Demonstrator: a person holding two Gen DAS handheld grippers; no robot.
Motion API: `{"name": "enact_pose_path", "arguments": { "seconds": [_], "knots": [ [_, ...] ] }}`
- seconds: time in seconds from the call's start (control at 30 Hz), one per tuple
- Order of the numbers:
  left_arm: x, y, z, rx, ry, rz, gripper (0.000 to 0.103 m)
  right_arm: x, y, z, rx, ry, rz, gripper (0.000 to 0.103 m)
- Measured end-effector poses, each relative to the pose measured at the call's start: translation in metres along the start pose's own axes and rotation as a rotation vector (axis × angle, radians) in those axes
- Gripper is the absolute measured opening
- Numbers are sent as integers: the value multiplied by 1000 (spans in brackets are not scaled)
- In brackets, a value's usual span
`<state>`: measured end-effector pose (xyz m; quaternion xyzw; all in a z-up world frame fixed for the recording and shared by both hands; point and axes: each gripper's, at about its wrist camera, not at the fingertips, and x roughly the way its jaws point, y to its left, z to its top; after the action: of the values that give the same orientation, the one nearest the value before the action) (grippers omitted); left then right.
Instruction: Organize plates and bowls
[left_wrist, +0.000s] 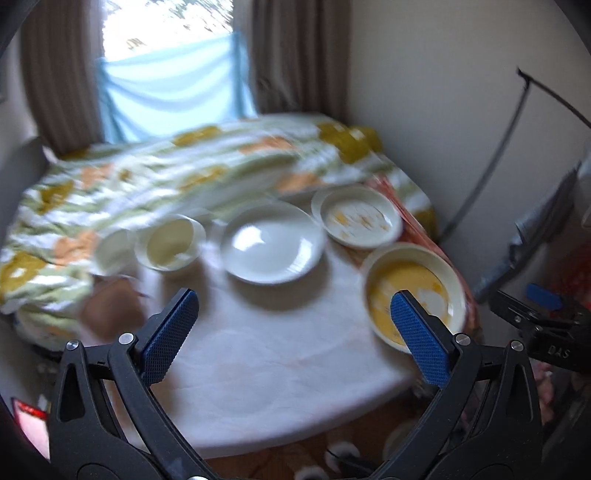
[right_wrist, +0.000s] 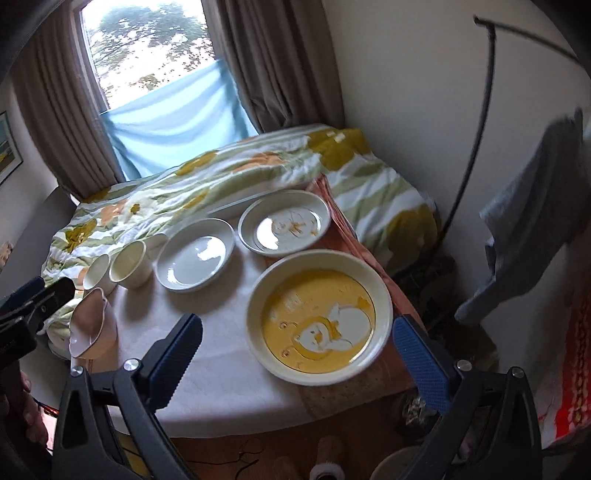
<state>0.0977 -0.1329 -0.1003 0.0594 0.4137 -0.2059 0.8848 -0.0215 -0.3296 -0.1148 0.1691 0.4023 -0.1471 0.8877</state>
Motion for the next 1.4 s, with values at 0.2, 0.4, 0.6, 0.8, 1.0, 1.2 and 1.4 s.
{"name": "enact_pose_path", "arguments": {
  "seconds": [0.2, 0.4, 0.6, 0.8, 1.0, 1.2, 1.4],
  "knots": [
    [113, -50, 0, 22, 211, -150, 101, 65, -75, -20, 172, 167, 23, 81],
    [194, -78, -19, 22, 380, -185, 78, 116, -109, -27, 237, 290, 94, 52],
    [219, -84, -28, 6, 454, -212, 52, 147, -117, -14, 207, 336, 129, 36],
    [232, -85, -29, 3, 496, -219, 29, 166, -128, -8, 195, 368, 161, 20],
    [231, -84, -29, 6, 507, -226, 23, 174, -127, -1, 147, 377, 177, 13],
    [240, -86, -26, 38, 493, -195, 23, 177, -117, 2, 49, 382, 169, 12],
    [216, -87, -19, 21, 440, -179, 22, 170, -112, 8, -16, 353, 169, 12]
  ]
}}
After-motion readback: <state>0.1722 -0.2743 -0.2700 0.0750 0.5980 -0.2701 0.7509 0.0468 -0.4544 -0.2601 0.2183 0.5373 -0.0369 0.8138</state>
